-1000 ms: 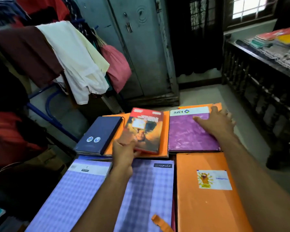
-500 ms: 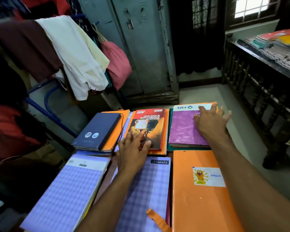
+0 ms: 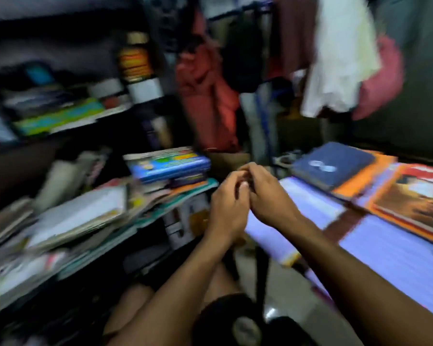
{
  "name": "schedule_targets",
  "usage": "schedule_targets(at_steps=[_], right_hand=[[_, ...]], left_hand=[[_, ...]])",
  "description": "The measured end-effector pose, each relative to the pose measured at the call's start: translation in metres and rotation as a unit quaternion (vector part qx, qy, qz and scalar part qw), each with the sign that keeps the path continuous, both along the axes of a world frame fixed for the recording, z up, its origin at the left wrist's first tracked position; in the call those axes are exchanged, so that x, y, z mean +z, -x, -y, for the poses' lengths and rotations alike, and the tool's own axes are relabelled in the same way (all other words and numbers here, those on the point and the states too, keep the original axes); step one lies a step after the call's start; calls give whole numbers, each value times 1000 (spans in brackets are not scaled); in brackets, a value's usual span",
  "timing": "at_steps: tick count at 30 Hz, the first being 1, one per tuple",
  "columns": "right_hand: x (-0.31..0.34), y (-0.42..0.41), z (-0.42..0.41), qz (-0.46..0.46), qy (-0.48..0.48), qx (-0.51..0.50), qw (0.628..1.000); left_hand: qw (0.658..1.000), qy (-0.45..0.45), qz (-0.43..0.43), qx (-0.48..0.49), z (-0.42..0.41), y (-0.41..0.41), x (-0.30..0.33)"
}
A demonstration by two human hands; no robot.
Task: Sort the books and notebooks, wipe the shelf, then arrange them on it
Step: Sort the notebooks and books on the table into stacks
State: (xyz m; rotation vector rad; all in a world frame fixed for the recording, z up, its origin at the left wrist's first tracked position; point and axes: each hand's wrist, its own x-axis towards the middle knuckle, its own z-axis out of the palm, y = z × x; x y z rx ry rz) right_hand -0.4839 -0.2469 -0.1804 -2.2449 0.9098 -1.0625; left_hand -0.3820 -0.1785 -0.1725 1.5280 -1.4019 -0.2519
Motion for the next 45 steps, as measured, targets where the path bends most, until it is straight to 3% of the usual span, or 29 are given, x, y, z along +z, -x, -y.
schedule_targets(at_steps=[5,10,14,17,20,24,27,30,34,40,43,45], right_hand=[[8,-142,-68,-7,-16,110,994],[10,-232,-112,-91,9,148,985],[-1,-267,-127,-148,7,71,986],[-10,-276,-127,-145,-50,36,987],[-12,-286,-128,-148,-80,33,985],[4,-295,-128,-36,-228,21,973],[15,-293,-128,129,-399,32,907],[23,-289,-125,168,-473,38,864],[35,-284,-128,203,-518,74,828],[56,-237,-139,317,-454,157,818],[56,-176,-132,379,-352,184,836],[42,-135,-119,369,-295,106,875]], left_hand=[[993,-9,-27,117,-78,-138,0],[957,9,144,253,-150,-239,2],[904,-134,198,354,-195,-309,-25],[904,-200,145,348,-215,-342,-44],[889,-249,189,334,-218,-349,-50],[895,-249,191,316,-209,-341,-39],[897,-204,197,340,-208,-332,-44],[899,-124,222,356,-212,-322,-53],[881,-91,272,377,-220,-316,-51],[835,27,414,361,-232,-282,-35],[863,71,387,316,-224,-244,-13],[907,72,310,274,-212,-215,-2]])
